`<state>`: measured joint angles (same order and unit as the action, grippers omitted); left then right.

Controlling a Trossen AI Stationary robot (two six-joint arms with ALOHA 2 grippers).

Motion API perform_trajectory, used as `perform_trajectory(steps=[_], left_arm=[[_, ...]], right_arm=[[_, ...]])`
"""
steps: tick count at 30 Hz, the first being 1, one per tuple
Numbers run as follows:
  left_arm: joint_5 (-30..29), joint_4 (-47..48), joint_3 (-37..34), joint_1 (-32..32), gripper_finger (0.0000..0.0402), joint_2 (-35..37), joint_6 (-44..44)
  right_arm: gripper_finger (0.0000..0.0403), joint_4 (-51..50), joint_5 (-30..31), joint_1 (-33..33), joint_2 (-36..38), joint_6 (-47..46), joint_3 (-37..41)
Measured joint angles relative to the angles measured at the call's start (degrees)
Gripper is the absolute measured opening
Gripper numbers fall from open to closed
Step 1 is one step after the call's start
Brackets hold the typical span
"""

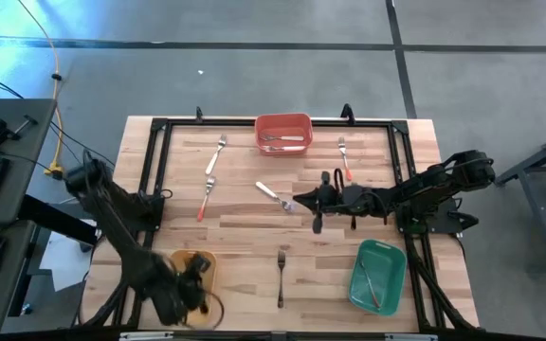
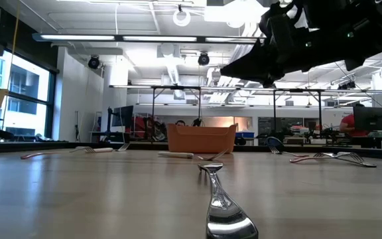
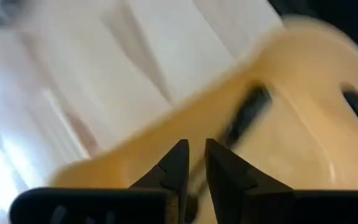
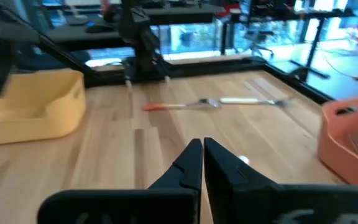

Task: Sort silverware by color (type)
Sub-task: Put the bottom right orange fork into the green bin

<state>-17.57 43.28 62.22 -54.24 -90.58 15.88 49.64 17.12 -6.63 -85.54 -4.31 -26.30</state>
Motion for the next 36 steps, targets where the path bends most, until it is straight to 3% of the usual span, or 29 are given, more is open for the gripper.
perform_trajectory(steps=[4, 9, 16, 22, 26, 30, 36], left_arm=[[-2.7, -14.6, -10.4, 4.1, 0.0006, 10.6, 0.5], [-1.7, -31.8, -25.5, 12.4, 0.0002, 24.3, -0.7], [3.7, -53.3, -41.2, 26.9, 0.0000, 36.2, -3.7], [5.0, -66.8, -49.6, 36.8, 0.0000, 38.8, -5.3], [5.0, -73.4, -53.0, 41.1, 0.0000, 38.3, -6.1], [5.0, -73.7, -53.4, 43.1, 0.0000, 38.4, -6.2], [0.3, -74.5, -53.4, 44.9, 0.0000, 38.3, -9.0]], right_arm=[[0.0000, -4.4, 0.9, 0.3, 0.0, -3.6, 0.0], [0.0000, -12.2, -0.4, 2.0, 0.1, -1.1, -1.9], [0.0000, -39.8, -9.6, 7.7, 0.4, -0.8, -13.6], [0.0023, -66.8, -11.8, 6.7, 0.5, -3.6, -23.1], [0.0067, -84.2, -11.8, 4.0, 0.4, -9.5, -25.4], [0.0113, -98.2, -11.9, 1.8, 0.4, -12.9, -26.1], [0.0135, -101.4, -12.9, 3.8, 0.4, -7.2, -24.9]])
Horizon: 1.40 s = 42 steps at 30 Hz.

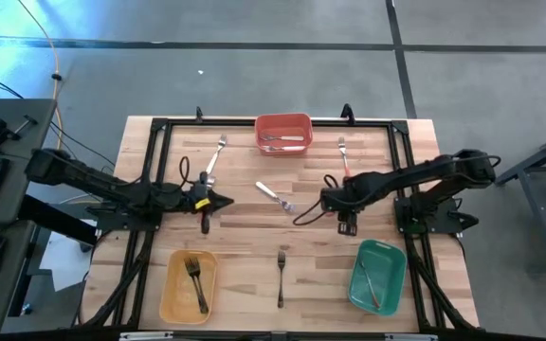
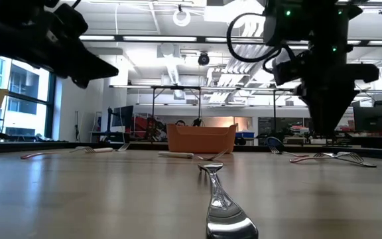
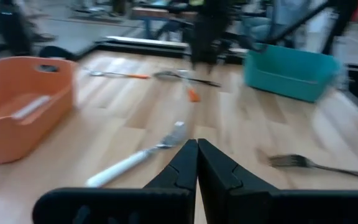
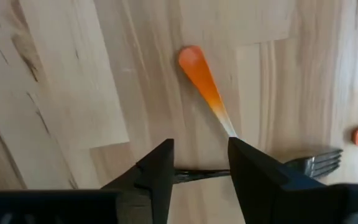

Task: Sort silverware by color (type)
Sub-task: Put the bottom right orange fork into the green bin

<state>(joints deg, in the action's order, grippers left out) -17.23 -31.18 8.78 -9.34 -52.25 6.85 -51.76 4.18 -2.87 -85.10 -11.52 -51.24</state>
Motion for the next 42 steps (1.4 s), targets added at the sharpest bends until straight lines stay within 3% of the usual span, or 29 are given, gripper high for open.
perform_trajectory(steps=[8, 11, 21, 25, 31, 36, 39, 42], left_arm=[[2.1, -0.2, 0.0, 8.0, 0.0000, 0.0, -1.2], [2.7, -0.5, 0.0, 12.2, 0.0000, 0.0, -2.0], [12.7, -8.6, 0.0, 26.3, 0.0000, 0.0, -0.8], [14.2, -9.9, 0.0, 30.3, 0.0000, 0.0, 1.2], [14.2, -9.4, 0.0, 32.3, 0.0000, 0.0, 3.4], [14.2, -9.3, 0.0, 32.3, 0.0000, 0.0, 2.8], [14.0, -7.8, 0.0, 32.3, 0.0000, 0.0, -2.1], [12.7, -5.9, 0.0, 32.3, 0.0000, 0.0, -2.4]], right_arm=[[0.0122, 3.9, -0.4, 7.6, -3.3, 7.6, 2.3], [0.0114, 3.8, -3.3, 9.2, -5.3, 9.6, 2.3], [0.0105, 3.2, -4.7, 9.7, -13.0, 13.3, 1.8], [0.0083, 2.6, -5.3, 9.7, -13.6, 11.0, 1.1], [0.0007, 0.1, -6.3, 9.8, -14.2, 5.9, -3.2], [0.0007, -1.6, -8.9, 9.9, -14.1, 0.4, -9.8], [0.0003, -2.6, -11.1, 9.3, -13.4, -3.5, -14.4], [0.0002, -5.3, -15.6, 8.4, -11.9, -11.6, -18.8]])
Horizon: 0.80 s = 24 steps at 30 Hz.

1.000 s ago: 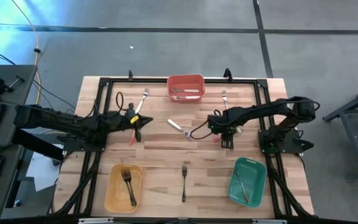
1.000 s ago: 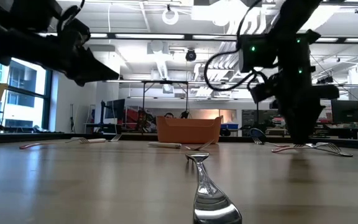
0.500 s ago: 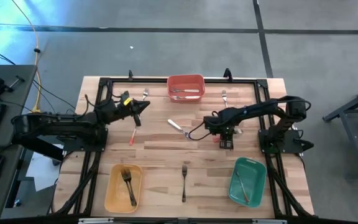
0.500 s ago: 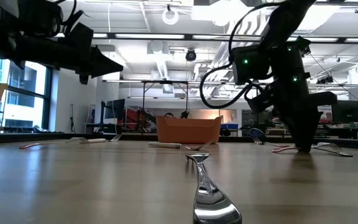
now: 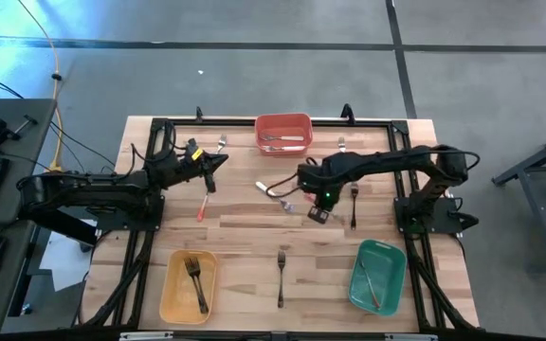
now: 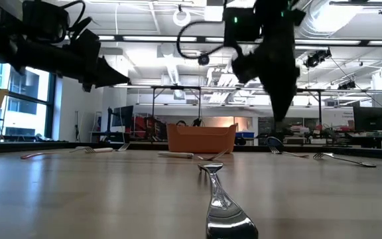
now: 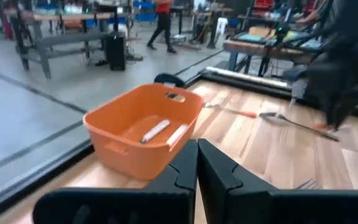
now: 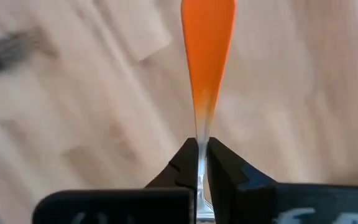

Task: Sort silverware by color (type)
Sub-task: Put the bottom right orange fork into the green bin

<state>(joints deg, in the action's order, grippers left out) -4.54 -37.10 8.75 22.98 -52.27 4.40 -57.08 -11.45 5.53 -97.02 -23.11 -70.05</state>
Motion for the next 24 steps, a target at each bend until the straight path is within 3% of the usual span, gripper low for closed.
perform_trajectory(steps=[7, 16, 24], left_arm=[[0.7, 0.9, 0.0, -0.1, 0.0000, 0.0, 1.3], [0.8, 0.9, 0.0, -0.1, 0.0000, 0.0, 1.6], [0.8, 0.8, 0.0, -0.1, 0.0000, 0.0, 2.4]], right_arm=[[0.0001, -2.9, -8.9, -9.5, 6.6, -25.9, -3.7], [0.0000, -7.4, -7.9, -28.4, 10.4, -59.2, -2.9], [0.0000, 0.9, -8.0, -37.8, 10.4, -74.8, 7.2]])
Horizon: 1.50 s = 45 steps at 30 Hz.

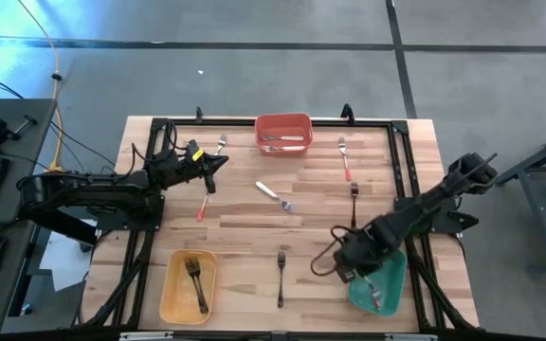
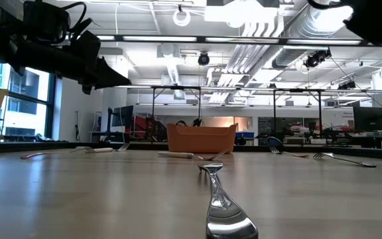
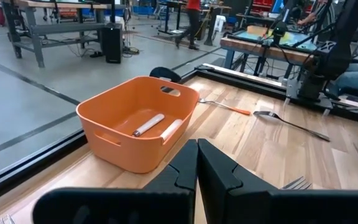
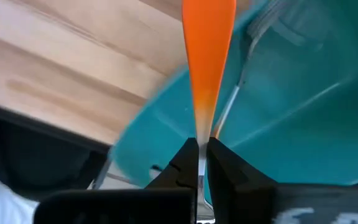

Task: Sort silverware by color (type)
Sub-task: Put the bottom right orange fork into the green bin

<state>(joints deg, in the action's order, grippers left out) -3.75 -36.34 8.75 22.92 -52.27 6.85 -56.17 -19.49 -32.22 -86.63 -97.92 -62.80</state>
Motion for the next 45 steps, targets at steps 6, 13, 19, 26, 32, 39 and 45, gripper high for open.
perform_trajectory(steps=[6, 13, 19, 26, 32, 39, 45], left_arm=[[0.0, 0.0, 0.0, 0.0, 0.0000, 0.0, 0.1], [0.0, 0.0, 0.0, 0.0, 0.0000, 0.0, 0.5], [0.0, 0.0, 0.0, 0.0, 0.0000, 0.0, 0.5], [-0.1, 0.0, 0.0, 0.0, 0.0000, 0.0, 0.5], [-0.1, 0.0, 0.0, 0.0, 0.0000, 0.0, 0.5], [-0.1, 0.2, 0.0, 0.0, 0.0000, 0.0, 0.5], [-0.1, 0.3, 0.0, 0.0, 0.0000, 0.0, 0.5]], right_arm=[[0.0000, 10.5, 2.6, -4.2, 0.1, -10.3, 7.6], [0.0000, 15.7, 4.3, -7.6, 0.3, -19.7, 11.1], [0.0000, 15.1, 6.9, -10.1, 2.1, -26.1, 11.1], [0.0000, 13.2, 6.9, -12.9, 5.9, -33.5, 11.1], [0.0000, 11.0, 5.6, -13.2, 6.3, -34.0, 12.7], [0.0002, 14.5, 5.8, -12.4, 6.3, -31.2, 18.6], [0.0051, 10.3, 5.7, -9.3, 6.4, -23.0, 17.4]])
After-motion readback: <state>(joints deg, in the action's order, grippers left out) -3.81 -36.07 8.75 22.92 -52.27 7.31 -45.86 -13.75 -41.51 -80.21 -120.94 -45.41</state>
